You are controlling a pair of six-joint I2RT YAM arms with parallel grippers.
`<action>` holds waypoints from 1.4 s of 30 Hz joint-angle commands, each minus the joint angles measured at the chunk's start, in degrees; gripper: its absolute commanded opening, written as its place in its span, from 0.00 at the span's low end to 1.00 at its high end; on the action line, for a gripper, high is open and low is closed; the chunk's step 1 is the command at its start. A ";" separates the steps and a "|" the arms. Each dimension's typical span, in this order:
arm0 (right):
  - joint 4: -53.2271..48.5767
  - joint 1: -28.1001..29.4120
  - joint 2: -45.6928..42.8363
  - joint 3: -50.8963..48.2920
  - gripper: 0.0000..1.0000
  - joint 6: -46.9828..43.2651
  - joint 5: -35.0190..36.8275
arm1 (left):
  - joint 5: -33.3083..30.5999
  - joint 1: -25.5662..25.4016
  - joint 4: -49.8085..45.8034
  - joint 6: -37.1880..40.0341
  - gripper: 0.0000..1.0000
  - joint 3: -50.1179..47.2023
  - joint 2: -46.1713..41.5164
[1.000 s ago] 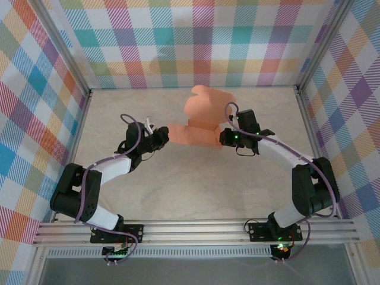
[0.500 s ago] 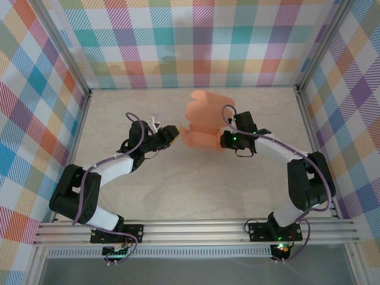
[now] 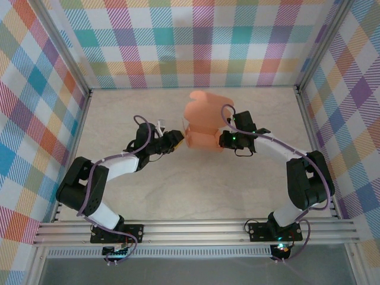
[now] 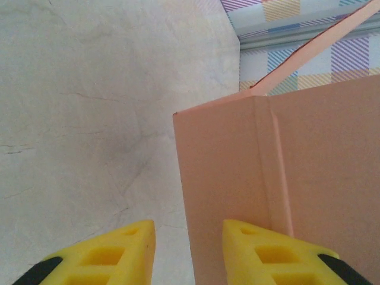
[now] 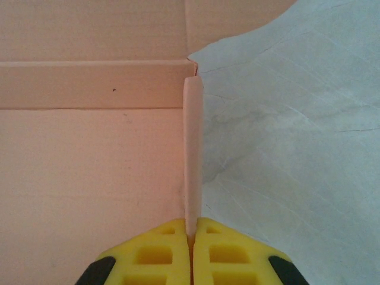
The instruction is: Fold the paper box
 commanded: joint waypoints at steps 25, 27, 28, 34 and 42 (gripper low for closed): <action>-6.74 4.55 1.13 4.82 0.00 -4.98 10.61 | 1.60 -1.86 -2.51 1.21 0.37 4.61 0.00; -7.62 4.91 1.44 5.34 0.00 -5.41 11.55 | 1.70 -2.01 -2.67 1.26 0.37 4.76 0.48; -7.65 5.13 1.47 5.48 0.00 -5.52 12.07 | 1.78 -2.04 -2.88 1.39 0.38 4.85 0.82; -7.95 5.62 0.70 5.70 0.00 -5.97 13.01 | 2.67 -2.21 -3.50 0.94 0.37 5.41 3.49; -8.83 5.81 0.08 6.30 0.00 -6.14 14.18 | 3.11 -2.80 -4.93 1.29 0.34 6.63 5.42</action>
